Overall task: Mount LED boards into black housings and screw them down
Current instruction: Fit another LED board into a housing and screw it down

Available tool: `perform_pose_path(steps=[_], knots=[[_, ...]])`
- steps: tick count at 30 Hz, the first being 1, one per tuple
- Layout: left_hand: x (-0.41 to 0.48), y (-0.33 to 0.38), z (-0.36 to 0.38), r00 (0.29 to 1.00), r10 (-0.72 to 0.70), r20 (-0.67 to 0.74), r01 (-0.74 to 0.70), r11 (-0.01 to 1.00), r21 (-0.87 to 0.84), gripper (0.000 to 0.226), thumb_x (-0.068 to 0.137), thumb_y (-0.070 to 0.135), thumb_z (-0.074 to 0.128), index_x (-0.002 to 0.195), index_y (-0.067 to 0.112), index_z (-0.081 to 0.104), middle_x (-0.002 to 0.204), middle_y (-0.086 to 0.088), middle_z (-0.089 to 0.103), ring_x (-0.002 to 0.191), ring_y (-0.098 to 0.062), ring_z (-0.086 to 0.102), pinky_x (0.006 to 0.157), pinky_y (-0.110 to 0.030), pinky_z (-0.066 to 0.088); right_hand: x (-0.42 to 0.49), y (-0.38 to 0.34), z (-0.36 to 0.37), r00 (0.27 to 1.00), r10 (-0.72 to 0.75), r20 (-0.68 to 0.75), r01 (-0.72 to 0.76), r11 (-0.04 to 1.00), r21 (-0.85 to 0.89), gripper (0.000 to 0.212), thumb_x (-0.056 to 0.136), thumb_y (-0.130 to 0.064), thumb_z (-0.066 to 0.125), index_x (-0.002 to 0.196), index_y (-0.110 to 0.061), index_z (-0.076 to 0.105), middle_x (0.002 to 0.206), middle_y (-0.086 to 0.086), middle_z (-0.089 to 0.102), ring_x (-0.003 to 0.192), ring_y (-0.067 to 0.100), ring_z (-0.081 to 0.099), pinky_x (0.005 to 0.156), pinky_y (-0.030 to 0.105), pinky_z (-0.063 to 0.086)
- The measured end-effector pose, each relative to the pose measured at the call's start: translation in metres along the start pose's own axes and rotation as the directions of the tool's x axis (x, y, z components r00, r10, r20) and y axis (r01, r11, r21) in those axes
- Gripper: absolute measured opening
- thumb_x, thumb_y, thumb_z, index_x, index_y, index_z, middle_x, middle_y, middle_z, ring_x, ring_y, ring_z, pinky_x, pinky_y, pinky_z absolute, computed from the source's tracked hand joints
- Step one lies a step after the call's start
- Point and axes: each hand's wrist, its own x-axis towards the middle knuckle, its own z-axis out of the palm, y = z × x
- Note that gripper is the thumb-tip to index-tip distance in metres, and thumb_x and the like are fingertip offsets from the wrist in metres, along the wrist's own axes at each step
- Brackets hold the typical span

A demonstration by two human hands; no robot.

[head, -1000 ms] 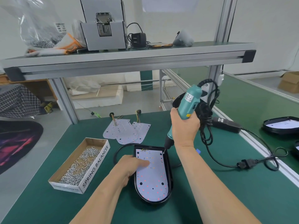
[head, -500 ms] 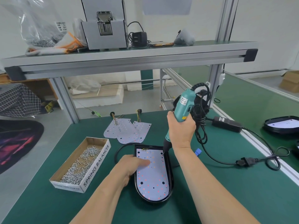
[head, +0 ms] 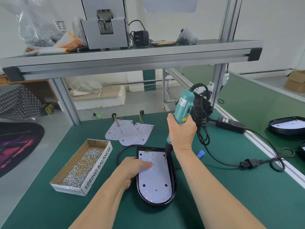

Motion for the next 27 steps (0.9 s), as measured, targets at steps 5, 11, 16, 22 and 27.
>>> perform_pose_path(steps=[5, 11, 16, 22, 27], knots=[[0.002, -0.002, 0.0, 1.0, 0.016, 0.009, -0.016, 1.0, 0.002, 0.026, 0.078, 0.009, 0.082, 0.103, 0.004, 0.075, 0.093, -0.008, 0.079, 0.091, -0.027, 0.075, 0.096, -0.043, 0.056, 0.0, 0.002, -0.001, 1.0, 0.024, -0.011, -0.025, 1.0, -0.017, 0.026, 0.082, -0.016, 0.072, 0.07, -0.014, 0.049, 0.058, -0.006, 0.051, 0.053, 0.013, 0.046, 0.058, 0.037, 0.051], [0.003, -0.003, -0.002, 0.999, 0.026, 0.03, -0.026, 1.0, -0.004, 0.023, 0.08, 0.008, 0.08, 0.102, 0.005, 0.075, 0.091, -0.007, 0.079, 0.085, -0.025, 0.076, 0.087, -0.038, 0.058, -0.001, 0.003, -0.002, 0.997, 0.08, -0.001, -0.08, 0.997, 0.008, 0.027, 0.082, -0.014, 0.07, 0.069, -0.014, 0.047, 0.059, -0.003, 0.049, 0.054, 0.017, 0.045, 0.057, 0.038, 0.05], [0.003, -0.001, -0.001, 1.0, 0.019, 0.014, -0.019, 1.0, 0.002, 0.025, 0.079, 0.007, 0.081, 0.103, 0.003, 0.075, 0.093, -0.009, 0.078, 0.09, -0.028, 0.075, 0.095, -0.043, 0.056, -0.003, 0.001, -0.011, 0.993, 0.119, 0.025, -0.12, 0.991, 0.051, 0.024, 0.081, -0.018, 0.072, 0.072, -0.012, 0.051, 0.06, -0.005, 0.051, 0.052, 0.009, 0.046, 0.055, 0.031, 0.048], [0.002, 0.001, 0.0, 1.0, -0.008, 0.002, 0.008, 1.0, -0.004, 0.029, 0.079, 0.008, 0.082, 0.106, 0.001, 0.074, 0.098, -0.011, 0.078, 0.097, -0.029, 0.073, 0.099, -0.043, 0.054, -0.002, -0.023, -0.027, 0.999, 0.032, 0.007, -0.033, 0.981, 0.19, 0.024, 0.078, -0.03, 0.073, 0.07, -0.017, 0.054, 0.062, -0.002, 0.054, 0.06, 0.016, 0.052, 0.059, 0.037, 0.05], [-0.002, 0.001, -0.002, 1.0, -0.002, 0.019, 0.003, 1.0, -0.002, 0.022, 0.08, 0.007, 0.08, 0.101, 0.003, 0.076, 0.09, -0.008, 0.079, 0.088, -0.024, 0.076, 0.086, -0.035, 0.058, -0.003, -0.035, -0.039, 0.998, 0.024, -0.052, -0.012, 0.973, 0.229, 0.021, 0.076, -0.03, 0.074, 0.069, -0.022, 0.056, 0.061, -0.007, 0.056, 0.06, 0.017, 0.054, 0.059, 0.033, 0.05]])
